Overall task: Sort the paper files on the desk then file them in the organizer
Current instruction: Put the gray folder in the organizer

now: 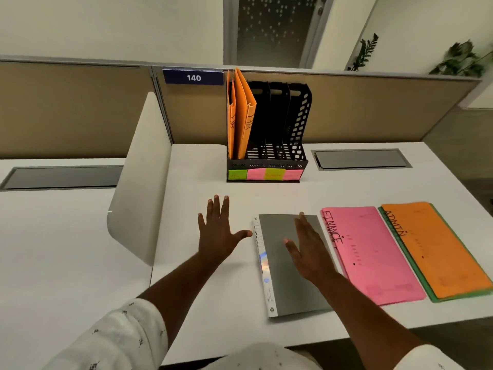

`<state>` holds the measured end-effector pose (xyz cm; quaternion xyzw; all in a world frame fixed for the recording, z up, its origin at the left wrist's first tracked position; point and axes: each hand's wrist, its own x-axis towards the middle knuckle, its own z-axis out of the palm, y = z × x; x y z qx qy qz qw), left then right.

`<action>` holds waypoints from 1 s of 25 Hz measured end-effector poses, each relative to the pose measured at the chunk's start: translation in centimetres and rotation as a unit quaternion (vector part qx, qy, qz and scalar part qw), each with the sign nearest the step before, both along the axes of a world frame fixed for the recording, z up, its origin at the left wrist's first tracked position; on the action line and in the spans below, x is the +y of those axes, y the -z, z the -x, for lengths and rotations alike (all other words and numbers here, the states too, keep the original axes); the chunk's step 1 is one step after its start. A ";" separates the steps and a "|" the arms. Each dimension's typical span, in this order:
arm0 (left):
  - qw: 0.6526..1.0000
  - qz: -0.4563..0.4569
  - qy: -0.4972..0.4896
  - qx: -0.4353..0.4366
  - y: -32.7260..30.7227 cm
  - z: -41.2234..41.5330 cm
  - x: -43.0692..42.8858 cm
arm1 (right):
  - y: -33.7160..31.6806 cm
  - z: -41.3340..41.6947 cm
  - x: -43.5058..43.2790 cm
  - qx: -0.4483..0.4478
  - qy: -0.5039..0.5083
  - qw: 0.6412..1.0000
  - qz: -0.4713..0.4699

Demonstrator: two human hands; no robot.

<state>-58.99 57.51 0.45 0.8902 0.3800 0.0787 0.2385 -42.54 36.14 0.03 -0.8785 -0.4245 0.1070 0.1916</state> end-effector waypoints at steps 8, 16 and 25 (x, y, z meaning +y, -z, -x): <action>0.997 0.031 0.034 0.067 3.2 2.1 -4.8 | 2.9 1.1 -6.1 0.019 0.037 0.997 0.068; 0.993 0.039 0.045 0.105 6.0 -0.2 -10.3 | 5.5 -2.8 -9.6 0.049 -0.009 0.993 0.110; 0.983 0.099 -0.032 0.148 6.7 -4.5 -15.9 | 8.4 -8.5 -12.4 0.109 -0.059 0.982 0.139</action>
